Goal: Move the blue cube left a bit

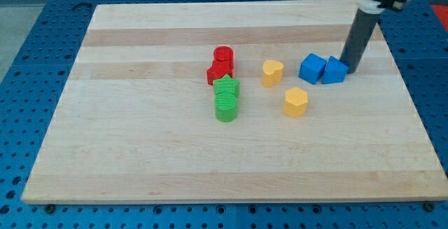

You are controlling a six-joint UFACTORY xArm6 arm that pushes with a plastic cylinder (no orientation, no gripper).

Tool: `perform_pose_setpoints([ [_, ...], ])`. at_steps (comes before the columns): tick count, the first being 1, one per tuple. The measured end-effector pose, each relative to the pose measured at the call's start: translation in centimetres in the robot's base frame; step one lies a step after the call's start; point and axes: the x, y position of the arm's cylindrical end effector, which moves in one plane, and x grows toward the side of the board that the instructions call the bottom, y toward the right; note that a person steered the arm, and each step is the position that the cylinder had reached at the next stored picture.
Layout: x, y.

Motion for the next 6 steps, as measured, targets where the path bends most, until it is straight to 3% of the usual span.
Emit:
perform_pose_setpoints([
  [3,2.3,-1.6],
  [4,4.8,-5.6],
  [6,4.8,-3.4],
])
